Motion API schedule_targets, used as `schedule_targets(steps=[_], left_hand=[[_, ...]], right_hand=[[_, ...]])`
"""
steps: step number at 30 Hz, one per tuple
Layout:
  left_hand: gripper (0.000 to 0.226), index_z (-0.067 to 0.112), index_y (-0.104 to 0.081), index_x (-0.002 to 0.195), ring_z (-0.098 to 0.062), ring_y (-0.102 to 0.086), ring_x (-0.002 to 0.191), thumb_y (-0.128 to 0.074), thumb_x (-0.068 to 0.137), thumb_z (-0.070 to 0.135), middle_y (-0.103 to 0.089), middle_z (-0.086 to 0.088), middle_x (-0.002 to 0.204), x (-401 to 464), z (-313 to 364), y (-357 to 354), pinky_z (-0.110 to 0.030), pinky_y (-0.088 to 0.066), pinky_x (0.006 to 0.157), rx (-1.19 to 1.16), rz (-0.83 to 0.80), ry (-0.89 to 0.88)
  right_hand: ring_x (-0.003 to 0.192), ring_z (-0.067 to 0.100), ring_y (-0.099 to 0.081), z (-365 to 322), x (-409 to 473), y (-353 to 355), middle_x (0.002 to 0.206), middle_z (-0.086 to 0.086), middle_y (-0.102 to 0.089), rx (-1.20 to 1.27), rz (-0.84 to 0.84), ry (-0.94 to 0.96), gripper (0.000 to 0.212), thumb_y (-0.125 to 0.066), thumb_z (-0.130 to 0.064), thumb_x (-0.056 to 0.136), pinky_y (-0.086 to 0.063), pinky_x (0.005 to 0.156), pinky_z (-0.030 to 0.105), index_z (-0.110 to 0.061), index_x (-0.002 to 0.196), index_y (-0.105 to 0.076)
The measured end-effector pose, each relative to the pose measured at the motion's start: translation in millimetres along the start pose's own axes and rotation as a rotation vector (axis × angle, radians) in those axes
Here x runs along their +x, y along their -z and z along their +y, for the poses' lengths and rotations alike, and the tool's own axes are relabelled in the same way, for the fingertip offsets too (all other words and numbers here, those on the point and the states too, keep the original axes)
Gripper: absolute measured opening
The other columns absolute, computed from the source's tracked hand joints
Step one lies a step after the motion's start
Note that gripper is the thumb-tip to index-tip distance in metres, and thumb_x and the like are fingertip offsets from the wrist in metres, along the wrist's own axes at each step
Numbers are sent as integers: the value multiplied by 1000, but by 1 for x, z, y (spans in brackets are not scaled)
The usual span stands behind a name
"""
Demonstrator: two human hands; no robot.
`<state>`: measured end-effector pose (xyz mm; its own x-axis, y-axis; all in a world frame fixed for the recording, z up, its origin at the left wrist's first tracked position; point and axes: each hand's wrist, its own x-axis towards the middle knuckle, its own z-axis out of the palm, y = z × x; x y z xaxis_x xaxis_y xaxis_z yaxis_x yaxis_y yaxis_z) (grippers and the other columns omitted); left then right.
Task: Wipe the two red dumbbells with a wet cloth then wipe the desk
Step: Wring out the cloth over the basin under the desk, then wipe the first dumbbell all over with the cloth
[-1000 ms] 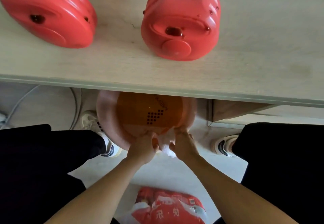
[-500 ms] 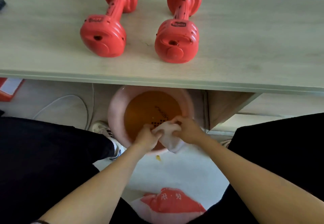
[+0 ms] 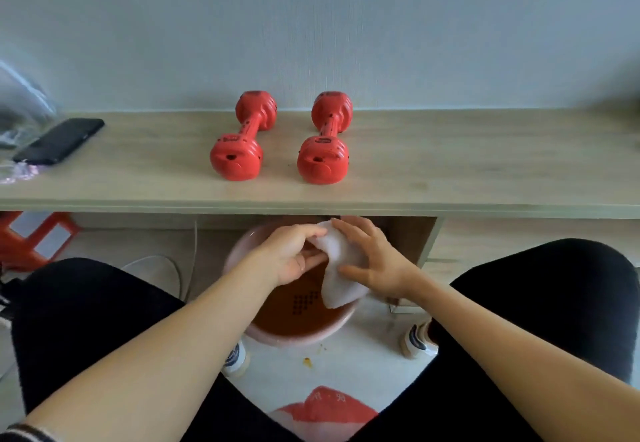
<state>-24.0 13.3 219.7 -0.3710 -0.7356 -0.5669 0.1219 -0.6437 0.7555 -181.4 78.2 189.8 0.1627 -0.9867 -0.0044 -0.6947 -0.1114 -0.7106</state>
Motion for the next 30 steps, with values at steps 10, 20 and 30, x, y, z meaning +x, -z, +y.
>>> schedule_targets(steps=[10,20,30], left_hand=[[13,12,-63,96,-16,-66,81,-54,93,21,-68,-5,88,-29,76,-53,-26,-52,78,387,-169,-228],[16,21,-58,79,-9,-58,74,-59,87,7,-59,3,80,20,154,-46,-20,-48,62,662,137,-606],[17,20,-60,80,-17,-59,85,-62,84,3,-58,1,81,89,187,-31,-34,-52,86,747,136,-453]], right_hand=[[87,11,-56,-19,3,75,100,0,-61,163,325,29,48,-46,-21,73,-42,68,13,-16,121,-49],[80,17,-59,-18,68,130,92,-4,-61,133,437,-125,47,-43,-27,71,-48,68,32,-30,118,-48],[84,21,-61,-3,151,159,100,2,-62,153,422,-228,43,-42,-48,67,-51,75,34,-36,107,-52]])
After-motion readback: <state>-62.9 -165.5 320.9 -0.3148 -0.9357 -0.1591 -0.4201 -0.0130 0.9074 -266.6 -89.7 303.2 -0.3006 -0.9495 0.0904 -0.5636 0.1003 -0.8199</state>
